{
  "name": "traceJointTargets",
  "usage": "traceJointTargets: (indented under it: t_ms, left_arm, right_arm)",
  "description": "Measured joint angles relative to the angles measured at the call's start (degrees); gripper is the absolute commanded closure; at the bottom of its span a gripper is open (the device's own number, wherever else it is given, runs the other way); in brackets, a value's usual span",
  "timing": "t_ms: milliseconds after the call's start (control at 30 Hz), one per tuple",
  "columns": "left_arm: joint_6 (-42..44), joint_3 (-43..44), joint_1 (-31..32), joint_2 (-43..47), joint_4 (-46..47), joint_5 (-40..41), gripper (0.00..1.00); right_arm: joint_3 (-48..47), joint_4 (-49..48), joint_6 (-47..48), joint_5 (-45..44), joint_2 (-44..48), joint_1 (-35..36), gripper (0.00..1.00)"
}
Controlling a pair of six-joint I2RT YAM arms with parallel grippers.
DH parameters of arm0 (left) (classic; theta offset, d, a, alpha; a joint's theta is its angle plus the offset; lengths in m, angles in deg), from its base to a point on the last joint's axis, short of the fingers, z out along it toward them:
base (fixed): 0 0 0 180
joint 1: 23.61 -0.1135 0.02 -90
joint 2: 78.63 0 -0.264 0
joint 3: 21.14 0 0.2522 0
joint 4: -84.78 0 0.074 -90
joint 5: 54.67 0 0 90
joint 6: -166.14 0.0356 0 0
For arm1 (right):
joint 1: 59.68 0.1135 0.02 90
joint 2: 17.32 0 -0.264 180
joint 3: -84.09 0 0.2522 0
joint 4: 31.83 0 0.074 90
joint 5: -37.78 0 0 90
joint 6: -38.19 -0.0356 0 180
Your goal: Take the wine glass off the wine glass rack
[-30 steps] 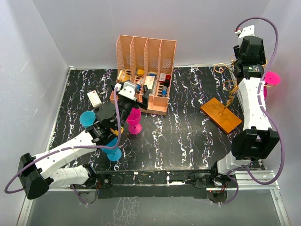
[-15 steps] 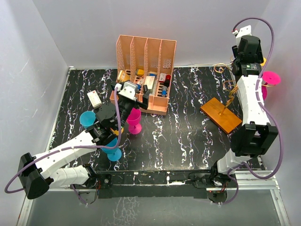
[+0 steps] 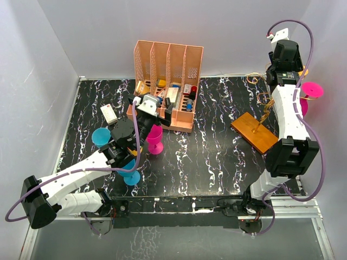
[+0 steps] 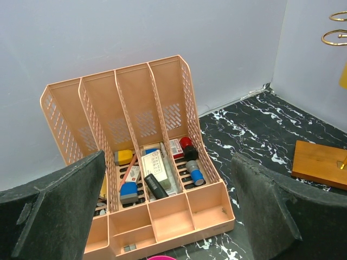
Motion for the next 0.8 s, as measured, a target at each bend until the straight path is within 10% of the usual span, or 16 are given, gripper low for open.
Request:
traceJointTargets:
  t_ms: [800]
  left_arm:
    - [0.6,-0.9,0.1,0.0,1.2,0.4,0.03]
  right_arm:
    - [-0.1,-0.7,3.9,-1.2,-1.3,0.0,0.83]
